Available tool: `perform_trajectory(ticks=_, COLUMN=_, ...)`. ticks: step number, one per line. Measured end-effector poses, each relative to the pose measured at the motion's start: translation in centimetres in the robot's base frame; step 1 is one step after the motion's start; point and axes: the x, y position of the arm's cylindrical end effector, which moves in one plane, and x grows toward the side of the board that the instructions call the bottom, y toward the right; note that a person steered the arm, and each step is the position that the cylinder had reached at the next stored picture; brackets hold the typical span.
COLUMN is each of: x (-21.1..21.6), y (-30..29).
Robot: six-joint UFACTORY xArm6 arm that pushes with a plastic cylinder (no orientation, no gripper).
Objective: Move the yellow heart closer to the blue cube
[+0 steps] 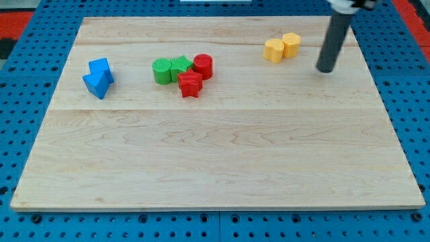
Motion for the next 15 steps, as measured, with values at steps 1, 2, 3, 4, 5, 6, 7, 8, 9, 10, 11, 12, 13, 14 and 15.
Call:
perform_trajectory(ticks=1, x=-2.6, y=1.4)
perform_trajectory(ticks=2, x=-4.4, y=1.0)
perform_trajectory(ticks=3, x=-4.5, y=-1.8)
perform_trajectory(ticks=4, x=-4.5, y=-6.1)
perform_trajectory(ticks=5, x=-4.6, y=-10.5)
perform_trajectory(ticks=6, x=-4.6, y=-16.6)
perform_trajectory(ticks=7, x=-4.7, y=-20.3)
perform_trajectory(ticks=8, x=-5.2, y=-24.2)
perform_trajectory(ticks=9, x=-6.5, y=-26.0)
perform_trajectory(ticks=10, x=-7.0, y=-28.8)
perform_trajectory(ticks=11, x=-7.7, y=-32.8)
perform_trajectory(ticks=12, x=-8.7, y=-34.0)
perform_trajectory(ticks=13, x=-8.9, y=-35.3)
perform_trajectory(ticks=14, x=-8.5, y=-38.2)
perform_trajectory(ticks=15, x=-6.5, y=-39.6)
